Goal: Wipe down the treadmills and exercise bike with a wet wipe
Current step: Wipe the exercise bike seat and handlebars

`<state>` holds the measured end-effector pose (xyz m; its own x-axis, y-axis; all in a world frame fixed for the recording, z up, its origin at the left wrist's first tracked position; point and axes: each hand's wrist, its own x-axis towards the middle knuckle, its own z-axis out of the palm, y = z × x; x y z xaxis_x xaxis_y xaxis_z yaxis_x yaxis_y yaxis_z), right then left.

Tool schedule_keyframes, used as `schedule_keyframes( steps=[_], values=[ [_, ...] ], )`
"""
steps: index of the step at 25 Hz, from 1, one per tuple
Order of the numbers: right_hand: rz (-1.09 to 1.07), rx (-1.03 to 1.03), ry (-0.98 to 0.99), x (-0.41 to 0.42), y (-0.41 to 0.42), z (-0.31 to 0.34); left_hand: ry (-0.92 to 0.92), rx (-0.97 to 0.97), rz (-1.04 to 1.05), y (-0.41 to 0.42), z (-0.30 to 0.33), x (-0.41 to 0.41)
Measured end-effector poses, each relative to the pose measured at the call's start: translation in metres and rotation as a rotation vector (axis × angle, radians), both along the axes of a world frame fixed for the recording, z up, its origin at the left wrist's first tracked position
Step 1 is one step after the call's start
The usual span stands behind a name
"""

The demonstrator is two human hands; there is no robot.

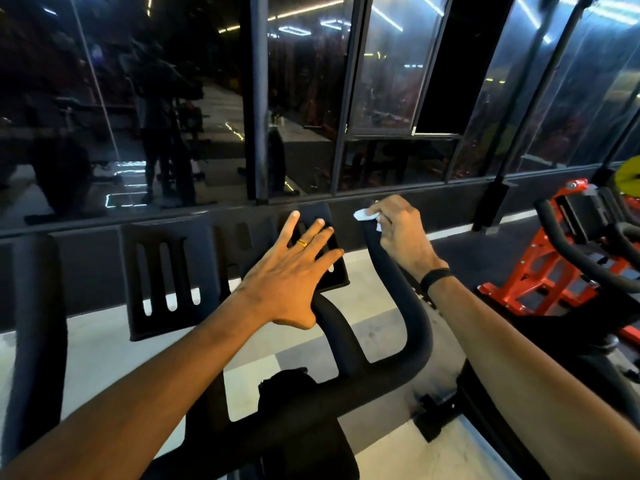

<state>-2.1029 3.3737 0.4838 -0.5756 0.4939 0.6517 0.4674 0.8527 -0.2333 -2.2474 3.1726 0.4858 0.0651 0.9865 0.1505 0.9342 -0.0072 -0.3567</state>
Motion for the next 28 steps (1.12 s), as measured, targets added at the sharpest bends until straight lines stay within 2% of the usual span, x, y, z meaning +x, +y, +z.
schedule_keyframes(
  steps=[5,13,18,23,24,26,28],
  values=[
    [0.013,-0.127,-0.146,0.048,-0.034,-0.026,0.020,0.027,0.010,-0.001,-0.002,0.001],
    [-0.179,-0.367,-0.137,0.095,-0.111,-0.030,0.083,0.077,-0.044,-0.006,-0.006,-0.003],
    [-0.413,-0.457,-0.058,0.098,-0.196,-0.045,0.121,-0.013,-0.050,-0.006,-0.004,0.003],
    [-0.354,-0.611,0.049,0.079,-0.246,-0.049,0.121,-0.051,-0.047,-0.005,-0.002,0.003],
    [-0.282,-0.656,0.105,0.079,-0.247,-0.049,0.118,-0.058,-0.046,-0.005,-0.002,0.002],
    [-0.086,-0.842,0.361,0.086,-0.235,-0.042,0.109,-0.066,-0.043,-0.005,-0.001,0.001],
    [-0.044,-0.969,0.620,0.096,-0.204,-0.032,0.102,-0.069,-0.037,-0.006,-0.001,0.001]
  ],
)
